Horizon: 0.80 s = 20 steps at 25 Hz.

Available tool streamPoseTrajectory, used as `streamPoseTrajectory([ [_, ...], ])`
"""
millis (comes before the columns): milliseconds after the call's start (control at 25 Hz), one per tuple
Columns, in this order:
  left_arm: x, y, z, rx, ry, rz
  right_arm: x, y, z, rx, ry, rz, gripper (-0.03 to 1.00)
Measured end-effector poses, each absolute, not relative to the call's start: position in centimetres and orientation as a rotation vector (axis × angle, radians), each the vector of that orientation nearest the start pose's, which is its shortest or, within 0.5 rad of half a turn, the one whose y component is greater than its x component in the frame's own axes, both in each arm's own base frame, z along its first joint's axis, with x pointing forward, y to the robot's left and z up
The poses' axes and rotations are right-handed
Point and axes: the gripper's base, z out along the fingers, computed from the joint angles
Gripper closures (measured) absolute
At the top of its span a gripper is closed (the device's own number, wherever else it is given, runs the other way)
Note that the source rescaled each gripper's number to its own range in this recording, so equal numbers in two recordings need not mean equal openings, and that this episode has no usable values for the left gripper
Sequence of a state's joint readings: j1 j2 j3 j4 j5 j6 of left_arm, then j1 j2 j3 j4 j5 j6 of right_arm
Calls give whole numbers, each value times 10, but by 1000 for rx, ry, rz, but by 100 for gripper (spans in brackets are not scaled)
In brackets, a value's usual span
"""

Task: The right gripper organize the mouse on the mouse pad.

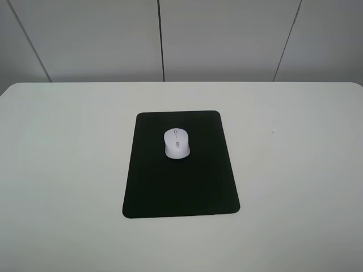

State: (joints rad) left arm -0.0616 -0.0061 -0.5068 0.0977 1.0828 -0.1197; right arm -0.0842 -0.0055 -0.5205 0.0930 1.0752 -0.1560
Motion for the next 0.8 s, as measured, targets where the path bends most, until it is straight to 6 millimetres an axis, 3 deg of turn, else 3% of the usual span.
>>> streamPoseTrajectory([
  [800, -7, 8, 278, -66, 2049, 4, -8, 9, 282, -67, 2029, -38, 35],
])
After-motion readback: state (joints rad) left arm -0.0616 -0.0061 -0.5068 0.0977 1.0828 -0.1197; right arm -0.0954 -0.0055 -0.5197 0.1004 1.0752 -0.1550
